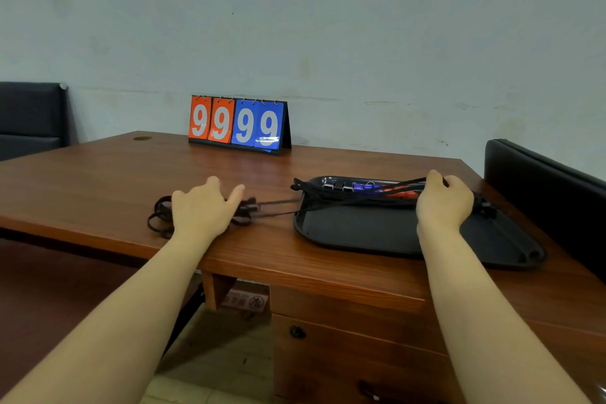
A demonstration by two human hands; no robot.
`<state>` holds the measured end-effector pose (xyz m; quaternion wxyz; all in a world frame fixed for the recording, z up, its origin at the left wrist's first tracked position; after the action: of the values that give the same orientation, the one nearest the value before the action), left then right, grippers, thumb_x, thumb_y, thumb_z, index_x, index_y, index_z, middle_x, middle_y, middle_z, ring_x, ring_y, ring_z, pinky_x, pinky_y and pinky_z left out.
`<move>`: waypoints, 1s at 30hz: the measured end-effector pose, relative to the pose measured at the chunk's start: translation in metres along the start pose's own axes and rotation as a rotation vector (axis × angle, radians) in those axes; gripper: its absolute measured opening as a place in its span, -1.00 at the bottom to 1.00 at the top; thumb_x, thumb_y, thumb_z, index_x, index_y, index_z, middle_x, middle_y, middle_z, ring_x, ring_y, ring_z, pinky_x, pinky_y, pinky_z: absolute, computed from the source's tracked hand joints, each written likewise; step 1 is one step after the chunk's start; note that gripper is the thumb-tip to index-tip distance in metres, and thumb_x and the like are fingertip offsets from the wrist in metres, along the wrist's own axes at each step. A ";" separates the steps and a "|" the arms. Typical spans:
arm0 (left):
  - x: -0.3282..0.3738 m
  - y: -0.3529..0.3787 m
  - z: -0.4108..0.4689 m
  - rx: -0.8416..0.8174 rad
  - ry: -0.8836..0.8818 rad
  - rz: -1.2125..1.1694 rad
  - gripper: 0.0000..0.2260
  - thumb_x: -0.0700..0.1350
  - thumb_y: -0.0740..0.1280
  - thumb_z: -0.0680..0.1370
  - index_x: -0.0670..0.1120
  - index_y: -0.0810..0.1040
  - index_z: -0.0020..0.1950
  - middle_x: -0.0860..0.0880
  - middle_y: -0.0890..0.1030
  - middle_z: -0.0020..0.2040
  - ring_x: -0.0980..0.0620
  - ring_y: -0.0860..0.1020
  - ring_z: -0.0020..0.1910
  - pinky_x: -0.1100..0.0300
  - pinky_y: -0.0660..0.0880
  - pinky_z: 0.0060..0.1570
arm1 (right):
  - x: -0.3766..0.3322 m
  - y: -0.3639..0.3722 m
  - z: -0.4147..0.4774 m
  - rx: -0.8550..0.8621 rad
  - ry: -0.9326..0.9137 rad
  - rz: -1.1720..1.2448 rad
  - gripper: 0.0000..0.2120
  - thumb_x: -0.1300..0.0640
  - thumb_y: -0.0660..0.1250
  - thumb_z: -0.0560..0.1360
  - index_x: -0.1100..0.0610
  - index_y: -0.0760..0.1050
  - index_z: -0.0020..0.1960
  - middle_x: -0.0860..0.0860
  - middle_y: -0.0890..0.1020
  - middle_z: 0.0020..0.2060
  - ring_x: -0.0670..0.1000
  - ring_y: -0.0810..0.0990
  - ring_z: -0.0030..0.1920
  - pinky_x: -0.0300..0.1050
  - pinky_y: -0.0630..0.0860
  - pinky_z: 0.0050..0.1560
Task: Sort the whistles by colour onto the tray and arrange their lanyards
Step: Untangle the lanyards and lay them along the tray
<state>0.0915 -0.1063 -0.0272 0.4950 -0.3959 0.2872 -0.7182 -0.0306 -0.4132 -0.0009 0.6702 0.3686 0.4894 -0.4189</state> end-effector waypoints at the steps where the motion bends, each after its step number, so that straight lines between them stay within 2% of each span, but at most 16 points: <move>1: 0.000 -0.002 0.000 0.051 -0.094 0.045 -0.65 0.20 0.12 0.58 -0.08 0.34 -0.10 0.02 0.46 -0.39 0.00 0.46 -0.34 0.01 0.32 0.04 | 0.000 0.000 0.000 0.003 0.003 0.002 -0.69 0.16 0.20 0.57 0.16 0.29 -0.35 0.01 0.32 -0.44 -0.05 0.29 -0.42 -0.10 0.31 -0.33; 4: -0.004 -0.006 -0.003 0.141 -0.290 0.072 -0.73 0.06 0.27 0.56 -0.12 0.31 -0.06 -0.05 0.47 -0.33 -0.05 0.44 -0.34 0.00 0.32 -0.01 | 0.000 -0.001 0.000 -0.005 0.002 -0.006 -0.66 0.21 0.19 0.56 0.12 0.26 -0.38 -0.01 0.32 -0.44 -0.07 0.29 -0.44 -0.19 0.29 -0.39; 6: -0.004 -0.005 -0.003 0.187 -0.283 0.098 -0.76 -0.03 0.35 0.52 -0.14 0.40 0.03 -0.14 0.52 -0.09 -0.13 0.49 -0.11 -0.06 0.32 0.07 | 0.000 -0.002 -0.001 -0.020 0.004 -0.003 -0.67 0.24 0.20 0.55 0.11 0.26 -0.38 -0.02 0.33 -0.44 -0.08 0.29 -0.45 -0.21 0.27 -0.41; 7: -0.003 -0.005 -0.003 0.206 -0.240 0.104 -0.76 -0.06 0.35 0.50 -0.14 0.43 0.08 -0.16 0.50 0.01 -0.15 0.48 0.00 -0.09 0.31 0.12 | -0.001 -0.002 -0.002 -0.026 0.005 -0.001 -0.67 0.24 0.20 0.54 0.11 0.27 -0.38 -0.02 0.34 -0.44 -0.08 0.29 -0.45 -0.22 0.27 -0.41; 9: -0.001 -0.003 -0.002 0.224 -0.099 0.078 -0.77 -0.08 0.32 0.49 -0.12 0.49 0.11 -0.14 0.48 0.09 -0.13 0.45 0.08 -0.10 0.27 0.18 | -0.001 -0.002 -0.003 -0.034 0.004 0.000 -0.68 0.24 0.21 0.54 0.11 0.29 -0.38 -0.02 0.34 -0.44 -0.07 0.30 -0.44 -0.21 0.28 -0.41; 12: -0.001 0.000 0.000 0.150 0.098 -0.027 -0.79 -0.04 0.29 0.49 -0.06 0.51 0.09 -0.04 0.51 0.06 -0.03 0.46 0.07 -0.04 0.26 0.18 | 0.000 -0.001 -0.002 -0.045 -0.004 -0.007 -0.68 0.24 0.22 0.53 0.10 0.29 -0.38 -0.01 0.35 -0.43 -0.06 0.30 -0.44 -0.20 0.29 -0.40; 15: -0.001 0.000 0.002 0.029 0.132 -0.105 -0.84 -0.02 0.28 0.50 -0.05 0.52 0.03 0.01 0.51 -0.03 0.00 0.48 0.01 0.04 0.30 0.04 | 0.002 0.000 0.000 -0.058 -0.022 -0.048 -0.71 0.23 0.24 0.53 0.11 0.31 -0.36 0.00 0.37 -0.42 -0.06 0.33 -0.42 -0.17 0.33 -0.36; 17: 0.001 0.000 0.002 0.027 0.099 -0.046 -0.83 -0.02 0.27 0.51 -0.07 0.51 0.03 -0.01 0.50 -0.05 0.00 0.47 -0.03 0.04 0.32 0.02 | 0.003 0.002 0.001 -0.084 -0.033 -0.071 -0.71 0.23 0.24 0.52 0.12 0.31 -0.36 0.01 0.38 -0.42 -0.05 0.33 -0.41 -0.14 0.33 -0.36; 19: 0.005 -0.002 0.001 0.110 0.114 0.109 -0.81 -0.03 0.25 0.51 -0.09 0.49 0.04 -0.05 0.50 -0.02 -0.04 0.47 -0.03 -0.02 0.35 0.06 | 0.004 0.004 0.000 -0.146 -0.046 -0.110 -0.72 0.21 0.25 0.52 0.13 0.31 -0.35 0.02 0.37 -0.43 -0.03 0.33 -0.41 -0.12 0.33 -0.36; 21: 0.011 -0.004 0.000 0.147 0.278 0.207 -0.73 -0.05 0.27 0.49 -0.09 0.47 0.16 -0.08 0.51 0.12 -0.06 0.47 0.09 -0.06 0.33 0.17 | 0.004 0.005 -0.002 -0.212 -0.069 -0.154 -0.76 0.19 0.25 0.52 0.16 0.34 -0.32 0.03 0.38 -0.42 -0.03 0.34 -0.40 -0.11 0.33 -0.35; 23: 0.021 -0.003 0.001 0.014 0.509 0.199 -0.56 -0.11 0.27 0.49 -0.04 0.36 0.37 -0.05 0.42 0.34 -0.04 0.37 0.33 -0.06 0.21 0.32 | 0.003 0.006 -0.006 -0.272 -0.123 -0.228 -0.77 0.16 0.24 0.52 0.17 0.34 -0.30 0.02 0.37 -0.43 -0.03 0.33 -0.40 -0.14 0.31 -0.36; 24: 0.027 -0.001 0.001 -0.084 0.567 0.159 -0.51 -0.15 0.24 0.50 -0.01 0.29 0.44 -0.02 0.37 0.41 -0.01 0.30 0.40 -0.05 0.16 0.37 | 0.002 0.007 -0.007 -0.304 -0.148 -0.276 -0.74 0.14 0.24 0.52 0.15 0.32 -0.32 0.01 0.36 -0.44 -0.04 0.32 -0.41 -0.15 0.29 -0.37; 27: 0.042 0.009 0.004 -0.335 0.485 0.007 -0.55 -0.16 0.13 0.61 0.06 0.19 0.50 -0.01 0.36 0.44 -0.03 0.27 0.43 -0.07 0.17 0.37 | 0.001 0.009 -0.013 -0.398 -0.176 -0.362 -0.70 0.06 0.16 0.55 0.13 0.29 -0.33 0.02 0.36 -0.42 0.00 0.33 -0.38 -0.12 0.30 -0.33; 30: 0.046 0.018 0.008 -0.407 0.414 0.045 -0.63 -0.08 0.06 0.66 0.08 0.27 0.47 -0.02 0.38 0.41 -0.07 0.34 0.36 -0.10 0.25 0.32 | -0.004 0.006 -0.009 -0.451 -0.162 -0.390 -0.68 0.03 0.06 0.54 0.17 0.45 -0.23 0.15 0.58 -0.24 0.17 0.52 -0.20 0.05 0.51 -0.12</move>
<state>0.0983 -0.1555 -0.0249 0.3521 -0.3256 0.5289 -0.7001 -0.0285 -0.4019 0.0008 0.6789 0.0751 0.5766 -0.4483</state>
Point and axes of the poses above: each hand's wrist, its own z-axis towards the middle knuckle, its own y-axis out of the palm, x = y × z, the point moved 1 cm from there along z, towards the middle knuckle
